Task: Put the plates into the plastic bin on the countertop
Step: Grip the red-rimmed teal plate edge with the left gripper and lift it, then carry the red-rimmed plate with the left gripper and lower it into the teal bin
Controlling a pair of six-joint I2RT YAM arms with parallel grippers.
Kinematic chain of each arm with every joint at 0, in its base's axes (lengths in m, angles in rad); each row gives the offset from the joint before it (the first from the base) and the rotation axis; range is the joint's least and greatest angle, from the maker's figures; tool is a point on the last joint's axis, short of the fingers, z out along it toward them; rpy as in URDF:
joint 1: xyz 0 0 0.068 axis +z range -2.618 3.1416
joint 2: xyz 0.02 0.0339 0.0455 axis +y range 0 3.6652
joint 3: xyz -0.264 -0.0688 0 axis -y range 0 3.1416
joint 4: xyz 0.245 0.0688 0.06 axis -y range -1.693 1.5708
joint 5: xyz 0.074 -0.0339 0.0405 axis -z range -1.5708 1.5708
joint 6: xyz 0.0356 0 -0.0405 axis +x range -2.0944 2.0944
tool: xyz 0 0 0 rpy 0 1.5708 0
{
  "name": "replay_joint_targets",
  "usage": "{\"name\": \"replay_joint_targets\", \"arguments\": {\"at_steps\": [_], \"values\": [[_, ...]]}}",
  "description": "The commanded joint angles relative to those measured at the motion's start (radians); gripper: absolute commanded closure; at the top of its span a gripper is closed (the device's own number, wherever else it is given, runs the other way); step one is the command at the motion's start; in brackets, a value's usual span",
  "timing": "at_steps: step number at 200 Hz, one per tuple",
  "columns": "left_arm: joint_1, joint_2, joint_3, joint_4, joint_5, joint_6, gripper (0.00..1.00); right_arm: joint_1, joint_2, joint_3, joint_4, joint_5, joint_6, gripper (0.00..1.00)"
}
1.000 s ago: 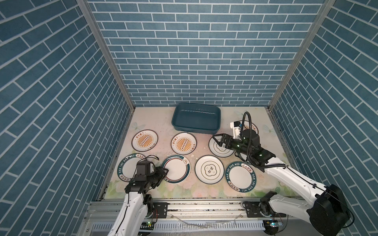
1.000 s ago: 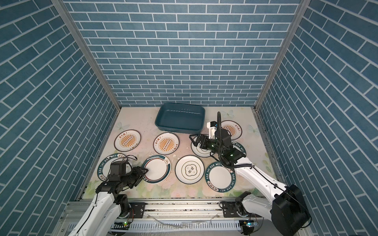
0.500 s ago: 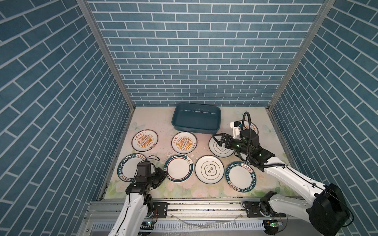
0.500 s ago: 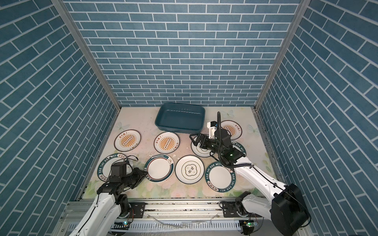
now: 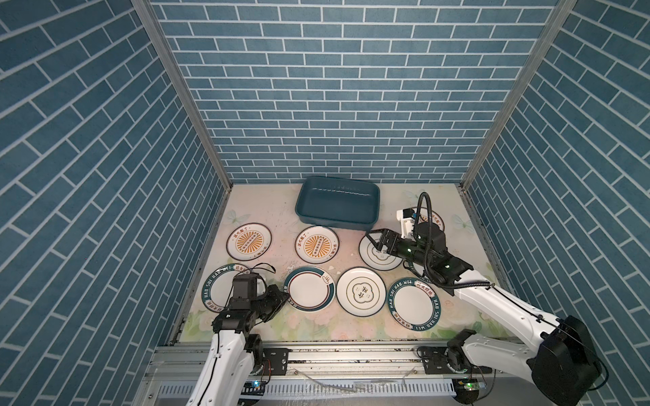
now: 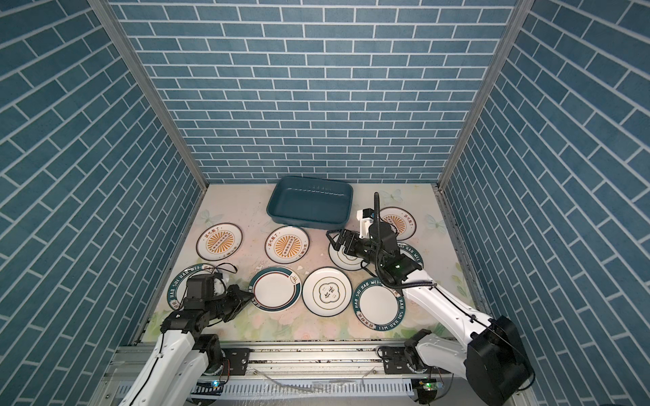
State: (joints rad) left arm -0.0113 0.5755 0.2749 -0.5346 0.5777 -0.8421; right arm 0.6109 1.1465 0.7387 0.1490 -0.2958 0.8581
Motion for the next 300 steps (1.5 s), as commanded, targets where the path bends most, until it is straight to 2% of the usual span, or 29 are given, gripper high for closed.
{"name": "replay_joint_targets", "arguments": {"at_steps": [1,38,85,127,162,207,265,300], "values": [[0.005,-0.017,0.117,-0.080,0.036,0.044,1.00,0.003,-0.008,0.028,-0.004,-0.005,-0.011,0.02],[0.005,0.034,0.276,-0.101,0.058,0.069,1.00,0.003,-0.027,0.045,-0.035,0.003,-0.044,0.02],[0.004,0.202,0.419,0.026,0.075,0.081,1.00,0.003,-0.036,0.073,-0.076,-0.034,-0.084,0.02],[-0.020,0.424,0.596,0.159,0.042,0.090,1.00,0.000,-0.046,0.095,-0.118,0.001,-0.111,0.02],[-0.061,0.618,0.745,0.213,0.013,0.118,1.00,-0.005,-0.053,0.145,-0.206,0.086,-0.173,0.02],[-0.085,0.833,0.875,0.306,0.004,0.107,1.00,-0.073,-0.027,0.239,-0.313,0.123,-0.229,0.02],[-0.135,1.157,1.160,0.248,-0.010,0.150,1.00,-0.193,-0.048,0.244,-0.335,0.085,-0.238,0.02],[-0.149,1.333,1.312,0.221,-0.009,0.188,1.00,-0.227,-0.081,0.247,-0.376,0.092,-0.256,0.02]]}}
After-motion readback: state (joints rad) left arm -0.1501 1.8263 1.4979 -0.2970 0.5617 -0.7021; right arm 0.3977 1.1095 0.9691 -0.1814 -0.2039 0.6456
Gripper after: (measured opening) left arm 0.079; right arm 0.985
